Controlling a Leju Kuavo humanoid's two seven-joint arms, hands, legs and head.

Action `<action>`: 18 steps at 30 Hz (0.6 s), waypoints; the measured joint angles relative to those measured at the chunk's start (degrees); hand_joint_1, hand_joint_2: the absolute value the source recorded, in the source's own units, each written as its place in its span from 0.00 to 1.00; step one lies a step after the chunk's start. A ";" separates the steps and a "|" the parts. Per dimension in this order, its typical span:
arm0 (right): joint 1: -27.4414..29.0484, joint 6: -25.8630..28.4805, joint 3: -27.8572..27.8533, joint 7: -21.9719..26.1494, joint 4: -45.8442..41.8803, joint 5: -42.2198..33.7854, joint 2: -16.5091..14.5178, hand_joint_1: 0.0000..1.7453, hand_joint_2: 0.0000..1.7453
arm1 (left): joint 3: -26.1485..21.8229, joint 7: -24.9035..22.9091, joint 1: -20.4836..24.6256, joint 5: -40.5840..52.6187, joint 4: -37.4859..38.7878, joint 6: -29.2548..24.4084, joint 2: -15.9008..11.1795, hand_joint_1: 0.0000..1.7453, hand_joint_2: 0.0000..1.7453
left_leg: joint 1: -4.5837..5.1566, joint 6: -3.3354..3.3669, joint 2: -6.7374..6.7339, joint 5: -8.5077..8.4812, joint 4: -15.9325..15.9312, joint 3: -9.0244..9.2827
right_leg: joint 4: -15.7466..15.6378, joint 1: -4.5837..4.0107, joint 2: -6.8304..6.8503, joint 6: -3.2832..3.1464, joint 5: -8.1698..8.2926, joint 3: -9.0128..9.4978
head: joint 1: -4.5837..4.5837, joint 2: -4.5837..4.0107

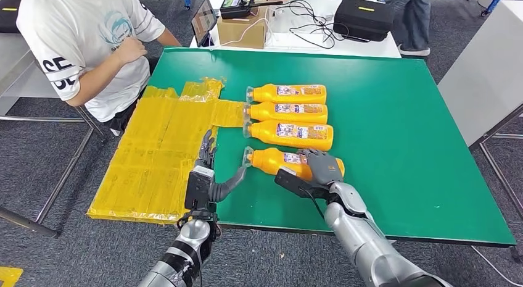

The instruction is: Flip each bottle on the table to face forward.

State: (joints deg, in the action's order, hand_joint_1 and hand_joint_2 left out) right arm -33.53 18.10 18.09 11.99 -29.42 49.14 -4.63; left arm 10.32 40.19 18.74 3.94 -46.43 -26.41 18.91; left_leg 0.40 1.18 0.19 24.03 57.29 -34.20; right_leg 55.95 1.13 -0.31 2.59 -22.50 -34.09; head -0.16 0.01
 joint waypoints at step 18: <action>5.80 11.13 -2.70 15.98 -11.32 -26.48 -8.94 1.00 1.00 | -0.54 0.00 6.11 2.92 6.43 -1.15 -1.88 0.00 1.00 | -0.09 -0.08 0.09 -0.15 0.01 -0.67 | 0.07 -0.09 0.07 -0.04 0.02 -0.55 | 0.00 -0.01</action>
State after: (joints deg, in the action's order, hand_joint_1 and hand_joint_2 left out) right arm -27.73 29.23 15.39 27.98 -40.75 22.67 -13.56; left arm 9.78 40.19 24.85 6.86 -40.00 -27.56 17.03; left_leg 0.31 1.10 0.28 23.88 57.30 -34.87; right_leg 56.02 1.04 -0.24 2.55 -22.48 -34.64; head -0.16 0.00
